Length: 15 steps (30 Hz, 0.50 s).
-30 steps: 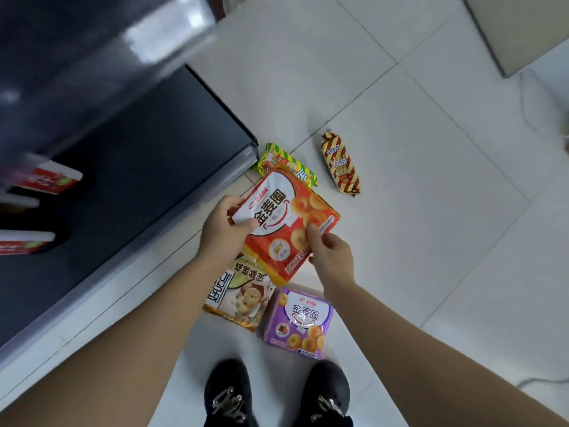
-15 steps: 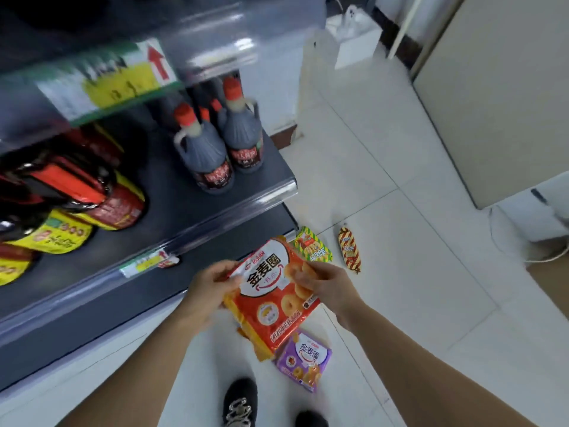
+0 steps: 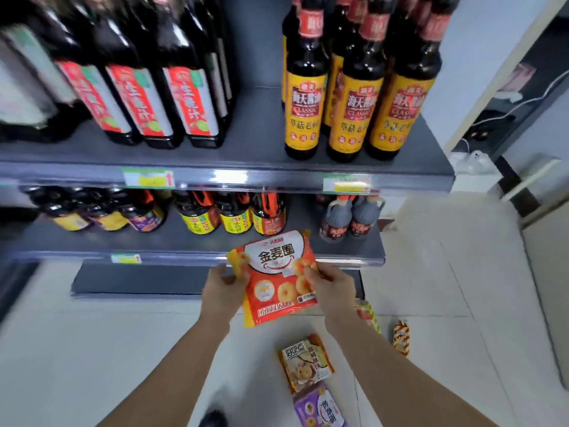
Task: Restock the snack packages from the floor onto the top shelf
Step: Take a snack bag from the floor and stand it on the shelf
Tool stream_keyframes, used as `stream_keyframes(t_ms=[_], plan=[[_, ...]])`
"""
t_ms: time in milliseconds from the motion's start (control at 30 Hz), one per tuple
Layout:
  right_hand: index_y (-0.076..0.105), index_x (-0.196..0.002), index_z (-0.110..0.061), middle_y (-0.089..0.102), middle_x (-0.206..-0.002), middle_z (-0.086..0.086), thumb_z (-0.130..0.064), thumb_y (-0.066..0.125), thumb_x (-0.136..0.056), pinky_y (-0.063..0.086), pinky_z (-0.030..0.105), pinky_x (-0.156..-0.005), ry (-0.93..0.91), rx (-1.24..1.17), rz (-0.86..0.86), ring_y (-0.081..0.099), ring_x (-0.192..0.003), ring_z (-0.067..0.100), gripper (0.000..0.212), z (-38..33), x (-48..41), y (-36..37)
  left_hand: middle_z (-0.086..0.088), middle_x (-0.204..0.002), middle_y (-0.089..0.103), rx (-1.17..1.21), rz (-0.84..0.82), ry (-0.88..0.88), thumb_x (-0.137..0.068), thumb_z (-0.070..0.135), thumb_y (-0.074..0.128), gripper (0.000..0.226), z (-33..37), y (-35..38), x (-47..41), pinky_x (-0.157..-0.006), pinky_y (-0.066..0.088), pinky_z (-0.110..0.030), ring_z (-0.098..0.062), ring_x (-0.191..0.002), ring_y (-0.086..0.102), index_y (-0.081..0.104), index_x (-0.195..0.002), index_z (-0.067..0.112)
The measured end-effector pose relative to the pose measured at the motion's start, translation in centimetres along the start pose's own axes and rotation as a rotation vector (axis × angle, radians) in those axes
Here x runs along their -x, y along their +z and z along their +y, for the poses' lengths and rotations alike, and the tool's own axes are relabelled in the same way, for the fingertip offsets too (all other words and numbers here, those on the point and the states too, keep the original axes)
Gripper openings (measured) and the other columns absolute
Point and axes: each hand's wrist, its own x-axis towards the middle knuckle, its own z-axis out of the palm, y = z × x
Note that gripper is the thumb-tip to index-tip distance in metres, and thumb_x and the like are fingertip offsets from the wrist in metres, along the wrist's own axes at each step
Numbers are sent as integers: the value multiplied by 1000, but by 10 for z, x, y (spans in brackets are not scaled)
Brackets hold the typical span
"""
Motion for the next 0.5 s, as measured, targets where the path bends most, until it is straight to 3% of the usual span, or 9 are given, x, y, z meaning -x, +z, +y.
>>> stream_keyframes(t_ms=[100, 167, 233, 300, 400, 500], plan=[[71, -71, -26, 71, -72, -8, -24, 72, -84, 56, 36, -75, -67, 50, -68, 68, -75, 18, 12, -29, 26, 41, -5, -97, 69, 35, 66, 73, -92, 23, 62, 5, 8, -54, 24, -83, 56, -46, -24, -85, 67, 62, -97, 22], [71, -71, -25, 73, -74, -5, -24, 71, -84, 56, 38, -76, -116, 76, -130, 68, -75, 18, 14, -47, 47, 70, 0, -88, 68, 64, 115, 129, -92, 14, 60, 14, 14, -92, 37, -75, 54, -36, -15, -76, 65, 62, -91, 27], [70, -72, -18, 71, -70, -4, -21, 69, -86, 53, 34, -71, -188, 107, -190, 63, -69, 15, 15, -64, 70, 99, 3, -86, 67, 109, 156, 148, -93, 11, 59, 15, 19, -131, 48, -71, 51, -31, -13, -75, 64, 63, -97, 25], [67, -69, -19, 67, -65, -6, -20, 67, -87, 49, 29, -66, -243, 106, -244, 59, -64, 13, 18, -81, 98, 130, 5, -88, 67, 166, 210, 141, -94, 13, 58, 17, 21, -172, 60, -75, 53, -34, -15, -79, 66, 62, -100, 28], [73, -79, -20, 70, -74, -5, -27, 68, -87, 49, 30, -70, -325, 157, -335, 62, -72, 15, 12, -98, 138, 178, 5, -88, 65, 209, 325, 165, -96, 10, 55, 23, 18, -237, 76, -76, 54, -37, -13, -76, 64, 59, -99, 32], [74, -79, -16, 68, -66, -9, -23, 69, -86, 44, 16, -58, -398, 181, -429, 58, -62, 8, 12, -115, 188, 226, 1, -95, 65, 246, 437, 180, -96, 7, 53, 28, 13, -306, 98, -76, 52, -34, -16, -77, 62, 56, -106, 32]])
